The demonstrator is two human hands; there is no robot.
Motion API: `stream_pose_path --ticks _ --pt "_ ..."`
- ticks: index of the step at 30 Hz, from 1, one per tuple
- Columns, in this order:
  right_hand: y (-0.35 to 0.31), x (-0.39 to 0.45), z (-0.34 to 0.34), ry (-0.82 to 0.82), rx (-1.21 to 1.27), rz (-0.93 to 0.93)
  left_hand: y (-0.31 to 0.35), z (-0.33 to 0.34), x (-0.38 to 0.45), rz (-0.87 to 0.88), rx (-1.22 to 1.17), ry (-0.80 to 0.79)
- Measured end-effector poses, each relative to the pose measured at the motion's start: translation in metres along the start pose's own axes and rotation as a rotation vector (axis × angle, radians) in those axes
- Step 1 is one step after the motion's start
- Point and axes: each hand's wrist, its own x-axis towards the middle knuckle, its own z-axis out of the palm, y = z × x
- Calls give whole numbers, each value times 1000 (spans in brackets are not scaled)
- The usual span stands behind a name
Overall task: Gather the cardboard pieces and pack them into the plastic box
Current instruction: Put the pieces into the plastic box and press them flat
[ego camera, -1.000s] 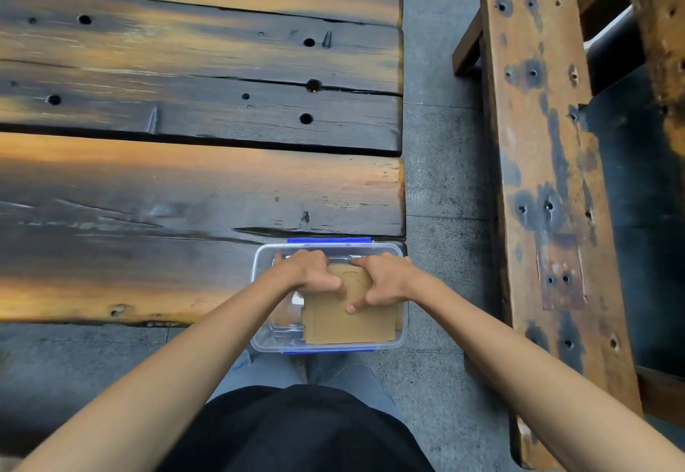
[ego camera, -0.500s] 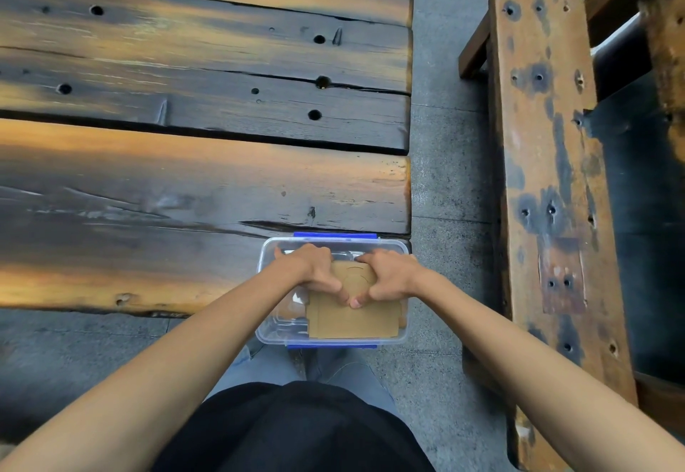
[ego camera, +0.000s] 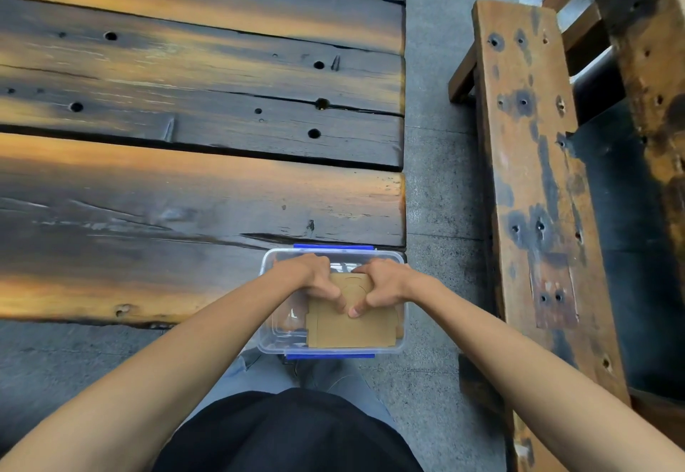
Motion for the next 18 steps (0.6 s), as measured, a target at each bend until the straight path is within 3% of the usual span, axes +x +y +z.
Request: stream_pose_path --ticks 18 --pt "-25 23 -26 5 103 13 -26 -27 -4 -24 31 84"
